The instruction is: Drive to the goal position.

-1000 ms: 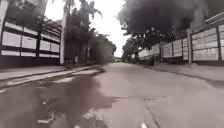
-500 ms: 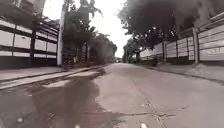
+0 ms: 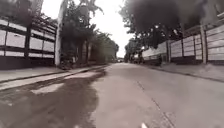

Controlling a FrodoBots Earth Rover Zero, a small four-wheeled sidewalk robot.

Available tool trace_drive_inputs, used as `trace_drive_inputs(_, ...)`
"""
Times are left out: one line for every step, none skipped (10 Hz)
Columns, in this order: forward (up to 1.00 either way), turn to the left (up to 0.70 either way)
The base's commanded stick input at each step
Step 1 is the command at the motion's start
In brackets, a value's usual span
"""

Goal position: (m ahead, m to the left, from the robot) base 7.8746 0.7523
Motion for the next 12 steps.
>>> trace_drive_inputs(1.00, 0.00)
trace_drive_inputs(1.00, 0.00)
trace_drive_inputs(1.00, 0.00)
trace_drive_inputs(1.00, 0.00)
trace_drive_inputs(1.00, 0.00)
trace_drive_inputs(1.00, 0.00)
trace_drive_inputs(1.00, 0.00)
trace_drive_inputs(1.00, 0.00)
trace_drive_inputs(1.00, 0.00)
trace_drive_inputs(1.00, 0.00)
trace_drive_inputs(1.00, 0.00)
trace_drive_inputs(1.00, 0.00)
